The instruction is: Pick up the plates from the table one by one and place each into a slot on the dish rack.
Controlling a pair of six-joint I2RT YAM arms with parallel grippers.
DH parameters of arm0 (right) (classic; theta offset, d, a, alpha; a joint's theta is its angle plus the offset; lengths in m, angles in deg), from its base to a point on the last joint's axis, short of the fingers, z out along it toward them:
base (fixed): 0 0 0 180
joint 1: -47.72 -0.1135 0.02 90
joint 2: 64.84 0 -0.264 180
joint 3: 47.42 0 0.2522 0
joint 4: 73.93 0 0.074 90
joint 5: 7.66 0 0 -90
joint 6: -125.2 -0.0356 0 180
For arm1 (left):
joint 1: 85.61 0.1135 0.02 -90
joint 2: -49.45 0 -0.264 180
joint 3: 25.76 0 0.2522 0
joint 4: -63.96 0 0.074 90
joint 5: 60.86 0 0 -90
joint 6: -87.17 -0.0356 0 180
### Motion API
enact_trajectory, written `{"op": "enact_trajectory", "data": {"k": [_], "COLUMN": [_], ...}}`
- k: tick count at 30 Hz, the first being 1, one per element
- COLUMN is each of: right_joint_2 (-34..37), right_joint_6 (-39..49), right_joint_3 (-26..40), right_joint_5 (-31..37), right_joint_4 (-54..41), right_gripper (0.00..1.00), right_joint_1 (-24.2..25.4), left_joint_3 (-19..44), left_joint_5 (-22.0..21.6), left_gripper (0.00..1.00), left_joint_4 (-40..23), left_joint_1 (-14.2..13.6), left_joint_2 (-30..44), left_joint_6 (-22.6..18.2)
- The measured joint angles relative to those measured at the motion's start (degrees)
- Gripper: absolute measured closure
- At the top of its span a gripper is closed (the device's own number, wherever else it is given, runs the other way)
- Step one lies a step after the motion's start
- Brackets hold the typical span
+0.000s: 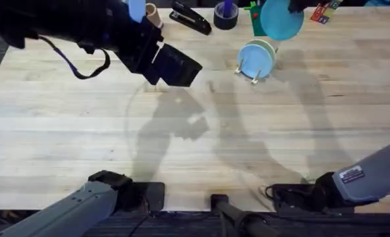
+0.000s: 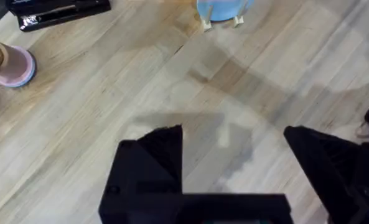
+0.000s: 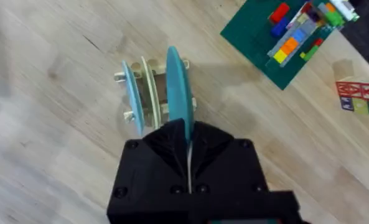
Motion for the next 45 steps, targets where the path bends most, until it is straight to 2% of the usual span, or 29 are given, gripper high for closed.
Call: {"op": "enact_trajectory", "data": {"k": [45], "right_joint_2": [10.97], "right_joint_6": [1.46], "right_joint_3": [0.00], "right_joint_5": [-0.37], "right_joint_4": [-1.56], "right_gripper": [0.974], "right_joint_1": [0.21], "left_joint_3": [0.00], "left_joint_5": [-0.01], "left_gripper": [0.007], "left_joint_4": [0.00], "left_joint_1": [0.00], "left_joint_2": [0.00], "left_joint_6": [-0.17]}}
